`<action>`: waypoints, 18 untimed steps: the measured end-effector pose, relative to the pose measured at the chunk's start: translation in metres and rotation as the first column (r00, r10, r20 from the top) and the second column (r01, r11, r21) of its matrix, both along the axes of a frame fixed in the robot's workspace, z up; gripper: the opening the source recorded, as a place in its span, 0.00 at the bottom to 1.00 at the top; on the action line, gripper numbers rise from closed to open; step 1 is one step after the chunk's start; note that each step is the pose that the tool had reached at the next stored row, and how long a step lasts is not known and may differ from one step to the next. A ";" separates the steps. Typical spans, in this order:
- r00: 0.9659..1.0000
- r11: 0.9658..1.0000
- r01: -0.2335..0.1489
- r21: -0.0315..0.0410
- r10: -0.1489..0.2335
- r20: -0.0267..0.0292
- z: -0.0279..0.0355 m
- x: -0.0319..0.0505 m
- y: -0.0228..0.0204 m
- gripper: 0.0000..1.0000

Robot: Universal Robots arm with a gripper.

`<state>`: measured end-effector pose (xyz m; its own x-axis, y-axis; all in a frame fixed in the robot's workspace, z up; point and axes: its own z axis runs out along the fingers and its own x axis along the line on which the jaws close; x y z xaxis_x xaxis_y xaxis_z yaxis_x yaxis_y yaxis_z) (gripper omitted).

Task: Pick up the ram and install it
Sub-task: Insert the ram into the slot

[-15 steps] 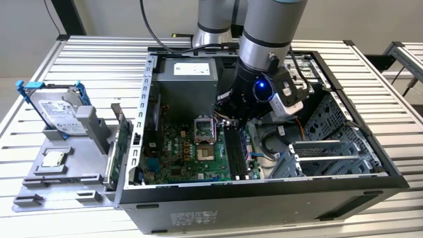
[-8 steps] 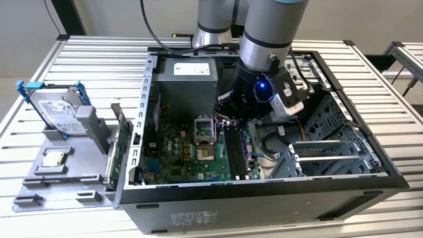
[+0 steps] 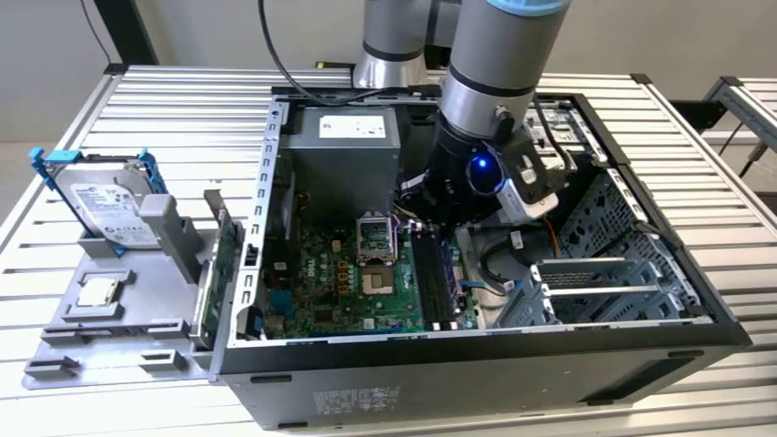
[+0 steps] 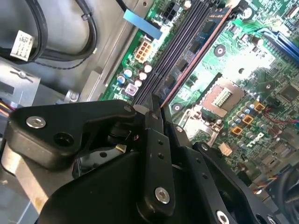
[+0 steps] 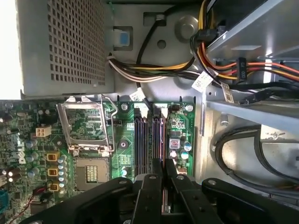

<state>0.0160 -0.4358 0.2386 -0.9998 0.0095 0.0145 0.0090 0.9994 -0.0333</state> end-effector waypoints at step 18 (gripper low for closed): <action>1.000 1.000 0.009 0.000 -0.009 0.000 -0.0199 0.0043 -0.0073 0.00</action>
